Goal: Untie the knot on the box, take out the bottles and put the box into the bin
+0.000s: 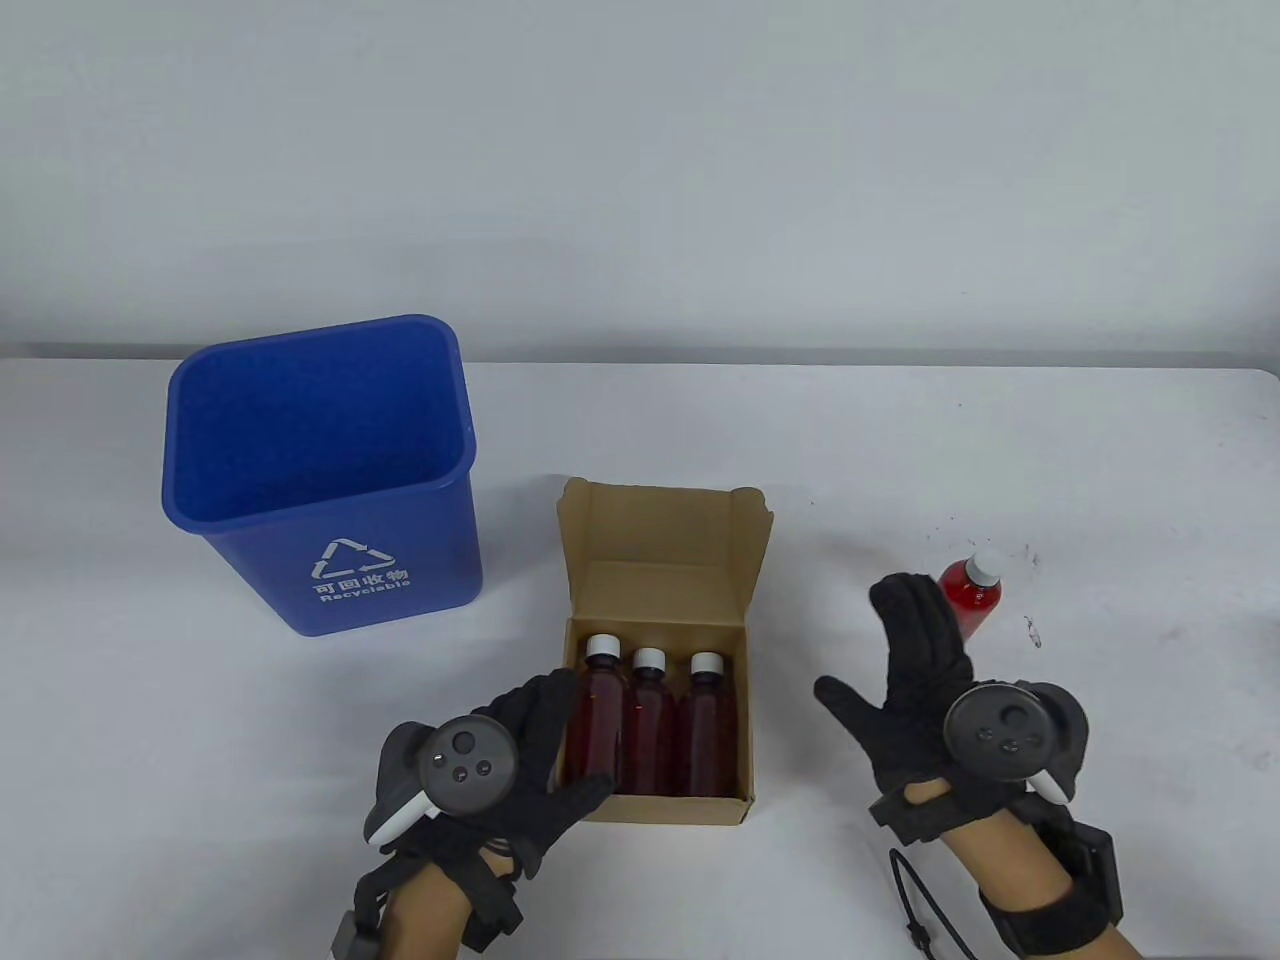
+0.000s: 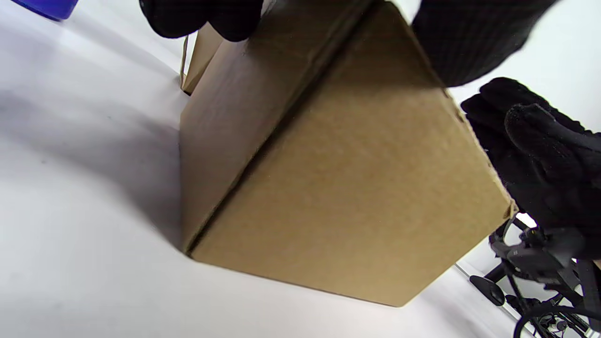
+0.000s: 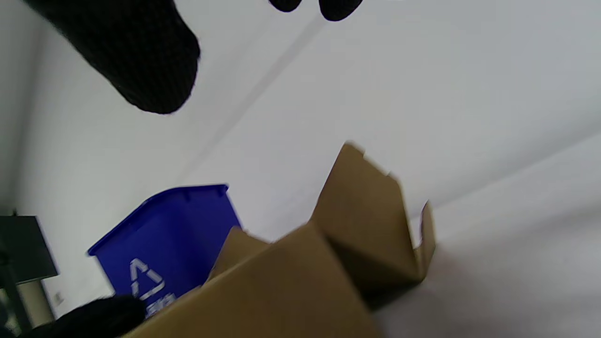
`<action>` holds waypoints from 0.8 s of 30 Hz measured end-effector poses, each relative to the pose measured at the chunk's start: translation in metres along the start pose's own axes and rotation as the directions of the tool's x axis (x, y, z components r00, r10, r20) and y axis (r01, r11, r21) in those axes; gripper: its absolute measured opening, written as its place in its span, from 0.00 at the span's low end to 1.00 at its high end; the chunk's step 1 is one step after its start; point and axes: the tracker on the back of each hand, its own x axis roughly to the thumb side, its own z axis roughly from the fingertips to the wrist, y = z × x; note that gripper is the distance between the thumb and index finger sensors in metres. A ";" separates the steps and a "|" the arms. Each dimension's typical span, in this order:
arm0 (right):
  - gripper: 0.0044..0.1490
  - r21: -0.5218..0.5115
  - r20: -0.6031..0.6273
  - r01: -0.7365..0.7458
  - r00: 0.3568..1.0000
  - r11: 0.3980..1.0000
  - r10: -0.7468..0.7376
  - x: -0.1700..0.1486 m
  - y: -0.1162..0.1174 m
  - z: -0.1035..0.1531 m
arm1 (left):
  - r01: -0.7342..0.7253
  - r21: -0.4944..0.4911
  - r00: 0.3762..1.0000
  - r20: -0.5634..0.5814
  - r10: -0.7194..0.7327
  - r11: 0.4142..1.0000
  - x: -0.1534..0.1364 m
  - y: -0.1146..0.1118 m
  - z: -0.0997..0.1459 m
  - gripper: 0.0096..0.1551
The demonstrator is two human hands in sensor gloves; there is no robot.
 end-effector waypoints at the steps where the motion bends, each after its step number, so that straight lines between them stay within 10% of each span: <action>1: 0.58 0.059 0.003 0.012 1.000 0.998 -0.012 0.003 0.010 0.000 | 0.003 0.002 1.000 0.000 -0.003 1.000 0.000 0.000 0.000 0.61; 11: 0.56 0.320 0.072 -0.028 0.997 0.947 0.005 0.020 0.052 0.007 | 0.038 0.026 0.999 0.005 -0.038 0.999 0.003 0.001 0.000 0.60; 24: 0.54 0.369 0.013 0.013 1.000 0.930 -0.018 0.014 0.062 0.007 | 0.205 0.033 0.977 -0.071 -0.202 0.978 0.024 0.015 -0.006 0.61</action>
